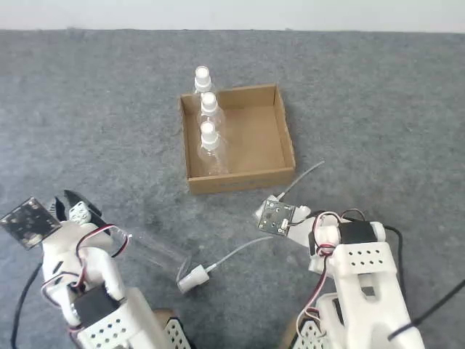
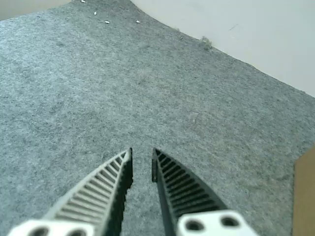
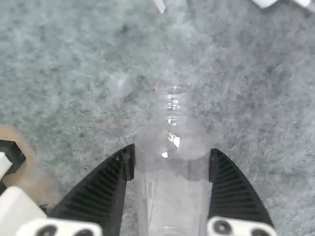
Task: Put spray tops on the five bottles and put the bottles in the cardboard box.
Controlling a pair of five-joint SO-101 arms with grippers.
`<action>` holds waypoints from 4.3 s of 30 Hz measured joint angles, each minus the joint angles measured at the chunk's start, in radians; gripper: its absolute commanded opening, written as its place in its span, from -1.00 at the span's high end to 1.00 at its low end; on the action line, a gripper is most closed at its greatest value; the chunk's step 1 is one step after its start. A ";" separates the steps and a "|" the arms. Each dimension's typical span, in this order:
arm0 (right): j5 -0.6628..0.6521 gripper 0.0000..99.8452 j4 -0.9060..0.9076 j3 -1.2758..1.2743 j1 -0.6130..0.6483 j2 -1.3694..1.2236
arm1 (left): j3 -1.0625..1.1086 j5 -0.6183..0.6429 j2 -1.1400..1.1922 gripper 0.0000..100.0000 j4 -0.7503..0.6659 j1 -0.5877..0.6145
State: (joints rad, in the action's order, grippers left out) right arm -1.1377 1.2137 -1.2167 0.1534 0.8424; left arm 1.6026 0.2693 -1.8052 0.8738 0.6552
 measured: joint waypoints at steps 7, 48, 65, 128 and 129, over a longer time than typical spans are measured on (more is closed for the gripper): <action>-0.002 0.68 0.000 0.000 0.002 0.000 | 0.000 0.000 0.000 0.88 0.000 0.000; 0.021 0.91 0.338 0.178 0.098 -0.005 | 0.000 -0.020 0.000 0.88 0.000 0.000; 0.448 0.91 0.428 0.548 0.112 -0.003 | 0.000 -0.021 0.000 0.88 0.000 -0.002; 1.036 0.91 -0.160 0.041 -0.048 0.675 | 0.009 -0.324 0.000 0.88 0.060 -0.074; 1.042 0.91 -0.160 0.041 -0.061 0.680 | -0.005 -0.350 0.000 0.88 0.087 -0.097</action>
State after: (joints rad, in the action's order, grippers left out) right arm -0.0959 1.0541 -1.1753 0.0921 1.5221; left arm 1.5980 -0.0806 -1.8052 0.9613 0.5585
